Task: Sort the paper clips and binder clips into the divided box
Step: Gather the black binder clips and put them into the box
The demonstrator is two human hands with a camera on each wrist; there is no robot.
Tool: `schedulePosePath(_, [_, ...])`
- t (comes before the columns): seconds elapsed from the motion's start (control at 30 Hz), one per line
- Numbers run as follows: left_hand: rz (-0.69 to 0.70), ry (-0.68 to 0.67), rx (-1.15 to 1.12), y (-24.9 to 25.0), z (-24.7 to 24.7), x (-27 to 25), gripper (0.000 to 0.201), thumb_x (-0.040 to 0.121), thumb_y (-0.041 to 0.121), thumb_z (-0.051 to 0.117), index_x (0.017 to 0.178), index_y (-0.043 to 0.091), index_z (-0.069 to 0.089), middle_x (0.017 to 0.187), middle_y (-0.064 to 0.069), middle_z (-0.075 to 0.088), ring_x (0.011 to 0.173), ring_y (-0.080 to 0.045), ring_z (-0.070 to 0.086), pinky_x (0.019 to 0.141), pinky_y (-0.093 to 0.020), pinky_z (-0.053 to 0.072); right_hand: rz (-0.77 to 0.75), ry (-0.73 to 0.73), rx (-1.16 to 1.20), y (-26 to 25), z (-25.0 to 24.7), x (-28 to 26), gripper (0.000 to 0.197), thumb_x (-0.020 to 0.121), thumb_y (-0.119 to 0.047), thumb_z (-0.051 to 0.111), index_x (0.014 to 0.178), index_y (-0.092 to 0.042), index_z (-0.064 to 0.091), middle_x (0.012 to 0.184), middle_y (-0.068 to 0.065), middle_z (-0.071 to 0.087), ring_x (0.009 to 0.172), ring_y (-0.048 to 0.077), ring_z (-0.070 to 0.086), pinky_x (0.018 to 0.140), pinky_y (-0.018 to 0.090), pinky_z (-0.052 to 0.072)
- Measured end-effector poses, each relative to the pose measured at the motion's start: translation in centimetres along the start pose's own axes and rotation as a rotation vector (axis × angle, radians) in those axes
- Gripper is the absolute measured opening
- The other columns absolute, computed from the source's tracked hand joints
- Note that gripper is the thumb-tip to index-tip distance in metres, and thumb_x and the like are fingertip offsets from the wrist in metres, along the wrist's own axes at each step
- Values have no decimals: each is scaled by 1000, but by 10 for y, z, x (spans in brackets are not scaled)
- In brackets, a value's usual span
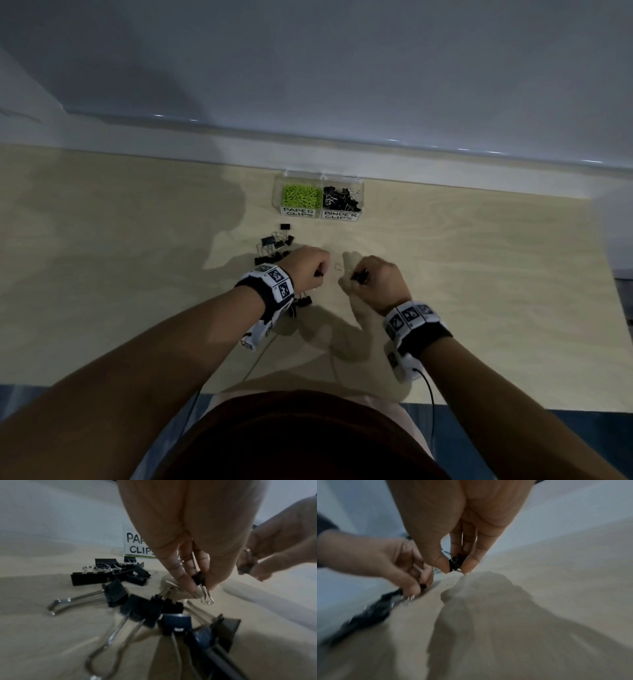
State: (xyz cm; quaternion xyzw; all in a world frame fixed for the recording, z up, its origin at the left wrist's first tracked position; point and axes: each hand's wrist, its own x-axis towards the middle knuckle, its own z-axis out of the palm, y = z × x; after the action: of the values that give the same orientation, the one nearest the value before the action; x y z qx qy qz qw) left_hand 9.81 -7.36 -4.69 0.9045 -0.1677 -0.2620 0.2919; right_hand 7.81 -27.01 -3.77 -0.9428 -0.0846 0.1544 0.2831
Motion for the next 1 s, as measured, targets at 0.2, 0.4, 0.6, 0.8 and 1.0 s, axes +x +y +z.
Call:
schedulePosePath(0.2, [-51,181,-125,23,-48,15,12,84,8,64,96,8,64,94,-3,66,82,-13,61,77,-23,49,-22,223,68,-37,-51,74,11,70,-12,69,78,-10,64,78,7,67,66,19,59,64,25,50])
schedulePosePath(0.4, [-56,366,-23,37,-100,60,19,81,13,69,99,7,66,103,-11,64,94,-23,61,86,-33,50,22,138,-61,-45,-60,114,34,72,-15,71,105,-7,63,105,13,64,89,28,62,82,40,53])
schedulePosePath(0.6, [-34,372,17,30,-89,40,29,83,20,67,110,12,60,118,-7,55,102,-20,56,92,-33,48,-61,157,-57,-31,-26,61,24,74,-6,64,98,-9,66,102,11,60,78,27,63,73,35,54])
schedulePosePath(0.8, [-98,87,125,-22,-28,-57,14,86,14,59,100,15,64,97,3,53,91,-18,56,78,-25,41,-200,-302,-48,-59,27,-4,19,79,-13,58,93,-17,70,95,8,56,81,27,58,71,32,47])
schedulePosePath(1.0, [-152,127,172,-40,9,-83,33,86,19,63,118,9,60,124,-7,51,112,-24,50,95,-30,41,-125,-301,-110,-71,58,-19,24,89,-24,55,106,-11,66,110,13,51,98,31,52,79,28,40])
